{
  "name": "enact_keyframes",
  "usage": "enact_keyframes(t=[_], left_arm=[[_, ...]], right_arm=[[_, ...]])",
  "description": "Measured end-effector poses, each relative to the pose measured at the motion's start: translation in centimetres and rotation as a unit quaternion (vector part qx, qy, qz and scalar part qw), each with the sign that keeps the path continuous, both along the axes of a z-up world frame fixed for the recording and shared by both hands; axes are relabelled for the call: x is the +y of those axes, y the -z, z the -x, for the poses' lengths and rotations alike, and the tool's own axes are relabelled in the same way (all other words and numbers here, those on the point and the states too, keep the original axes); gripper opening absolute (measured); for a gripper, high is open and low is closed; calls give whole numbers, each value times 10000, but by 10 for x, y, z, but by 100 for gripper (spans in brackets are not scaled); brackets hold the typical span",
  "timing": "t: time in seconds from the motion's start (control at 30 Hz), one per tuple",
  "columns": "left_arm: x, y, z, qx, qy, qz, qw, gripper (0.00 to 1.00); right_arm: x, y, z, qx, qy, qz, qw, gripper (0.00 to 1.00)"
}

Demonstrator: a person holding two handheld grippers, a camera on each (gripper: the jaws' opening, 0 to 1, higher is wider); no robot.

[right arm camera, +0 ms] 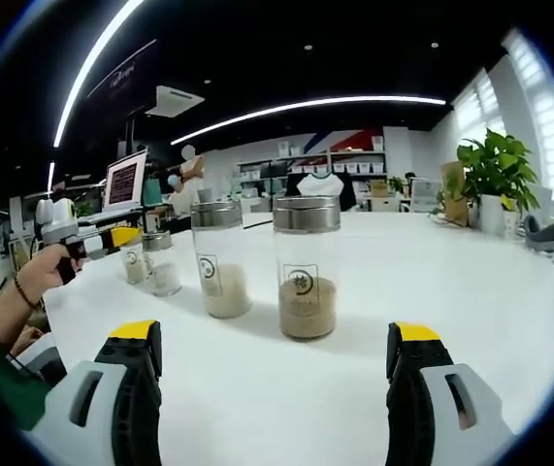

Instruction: Rotate the seasoning bottle until the label or dispensing opening points toward the visible target arrow and the bottle remains upright within the marked orientation range

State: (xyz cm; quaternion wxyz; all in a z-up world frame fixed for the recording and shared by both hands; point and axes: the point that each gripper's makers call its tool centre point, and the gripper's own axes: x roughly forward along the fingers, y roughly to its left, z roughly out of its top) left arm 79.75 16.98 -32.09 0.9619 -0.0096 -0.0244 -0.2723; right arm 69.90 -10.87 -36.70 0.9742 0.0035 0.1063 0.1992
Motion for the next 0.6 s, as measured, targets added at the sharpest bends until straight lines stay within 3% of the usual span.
enact_keyframes(t=[0.37, 0.43, 0.6], left_arm=[[2, 0, -1, -5, 682, -35, 9977, 33], [-1, 1, 1, -147, 973, -175, 9950, 33], [0, 2, 2, -178, 1199, -370, 9919, 33]], right_arm=[[-1, -4, 0, -63, 21, 19, 10000, 99], [-1, -5, 1, -100, 25, 32, 9999, 99], [0, -1, 0, -35, -1, -13, 10000, 99]])
